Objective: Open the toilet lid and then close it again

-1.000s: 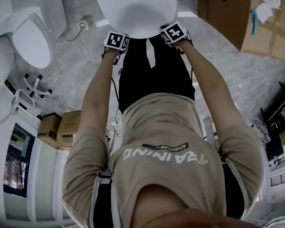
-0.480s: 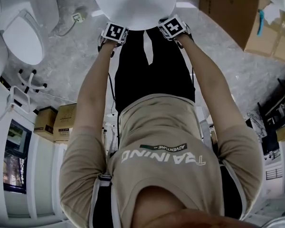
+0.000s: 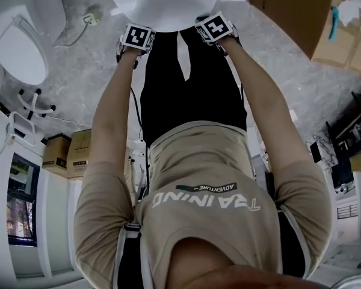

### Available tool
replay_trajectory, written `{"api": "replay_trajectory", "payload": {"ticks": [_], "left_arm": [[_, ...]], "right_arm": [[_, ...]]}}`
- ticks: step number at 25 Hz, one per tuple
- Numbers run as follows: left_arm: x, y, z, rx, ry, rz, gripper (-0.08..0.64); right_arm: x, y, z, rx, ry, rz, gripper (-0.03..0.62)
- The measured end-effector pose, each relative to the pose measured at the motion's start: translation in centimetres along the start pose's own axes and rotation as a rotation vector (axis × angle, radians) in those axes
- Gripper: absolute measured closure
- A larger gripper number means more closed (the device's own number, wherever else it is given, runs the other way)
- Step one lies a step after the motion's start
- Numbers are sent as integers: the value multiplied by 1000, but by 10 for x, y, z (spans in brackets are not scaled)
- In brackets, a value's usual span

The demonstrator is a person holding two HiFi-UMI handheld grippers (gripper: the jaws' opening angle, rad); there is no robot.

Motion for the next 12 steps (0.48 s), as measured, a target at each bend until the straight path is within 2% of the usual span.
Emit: {"api": "replay_trajectory", "payload": {"ticks": [4, 8, 12], "left_arm": [[-1, -1, 1, -27, 9, 3, 557], [1, 1, 3, -105, -64, -18, 557], [0, 3, 6, -108, -112, -10, 557]], "right_arm": [[1, 2, -1, 16, 30, 1, 578], [1, 1, -1, -16, 51, 25, 578], [-3, 3, -5, -15, 51, 12, 578]]}}
Point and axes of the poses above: the fingertips, and each gripper's own axes: x backward along the fingers, z to its right, y out of its underside, the point moved 7 cm from there along x, backward along the fingers, and after that the axes turned 4 degrees about -z, right-handed, at the moved point
